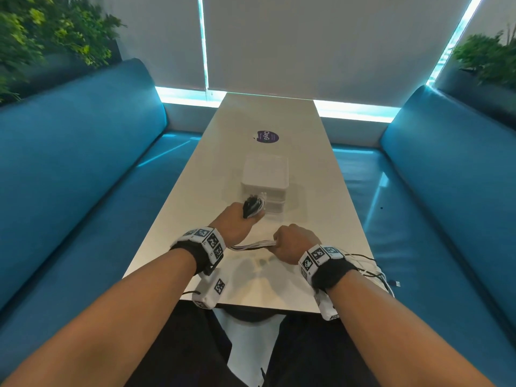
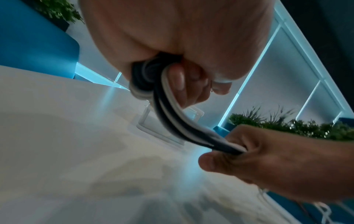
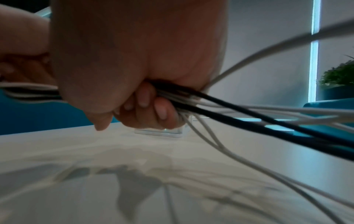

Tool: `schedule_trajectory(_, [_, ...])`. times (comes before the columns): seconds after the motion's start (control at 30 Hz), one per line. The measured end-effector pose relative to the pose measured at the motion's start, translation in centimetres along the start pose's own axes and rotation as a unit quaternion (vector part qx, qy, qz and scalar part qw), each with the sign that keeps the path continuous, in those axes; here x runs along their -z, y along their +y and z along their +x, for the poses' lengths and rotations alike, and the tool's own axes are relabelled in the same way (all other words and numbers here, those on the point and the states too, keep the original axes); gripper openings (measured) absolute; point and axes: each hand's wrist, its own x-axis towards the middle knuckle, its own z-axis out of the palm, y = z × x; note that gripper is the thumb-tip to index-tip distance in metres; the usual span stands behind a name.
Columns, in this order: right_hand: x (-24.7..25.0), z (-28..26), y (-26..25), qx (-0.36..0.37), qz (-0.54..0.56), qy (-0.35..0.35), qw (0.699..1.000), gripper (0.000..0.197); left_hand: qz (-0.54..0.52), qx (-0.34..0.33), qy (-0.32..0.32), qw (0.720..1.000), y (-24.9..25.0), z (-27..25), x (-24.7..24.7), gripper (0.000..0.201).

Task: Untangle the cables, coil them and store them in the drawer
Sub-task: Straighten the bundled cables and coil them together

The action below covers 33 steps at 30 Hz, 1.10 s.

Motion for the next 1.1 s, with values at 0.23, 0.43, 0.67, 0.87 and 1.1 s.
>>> schedule_trajectory(0.23, [0.7, 0.0, 1.9, -0.021, 0.003, -0.016, 1.000, 0.041, 0.096, 0.000, -0.065, 0.993, -1.5, -1.1, 0.9, 0.038])
schedule_trajectory(0.43, [0.4, 0.1, 1.1, -0.018, 0.023, -0.026, 0.999, 0.038, 0.195, -0.009, -0.187, 0.963, -1.4, -2.1, -0.3, 0.040])
schedule_trajectory(0.67, [0.2, 0.3, 0.8, -0.012, 0.036, -0.037, 0.999, 0.039, 0.302, 0.001, -0.158, 0.940, -1.5, -1.5, -0.4, 0.022])
schedule_trajectory(0.87, [0.4, 0.1, 1.3, -0.001, 0.022, -0.041, 0.999, 0.039, 0.338, -0.014, -0.177, 0.924, -1.7, -1.5, -0.3, 0.010])
schedule_trajectory(1.1, [0.1, -0.8, 3.7, -0.036, 0.003, -0.036, 0.999, 0.053, 0.289, -0.036, -0.141, 0.946, -2.9, -1.2, 1.2, 0.024])
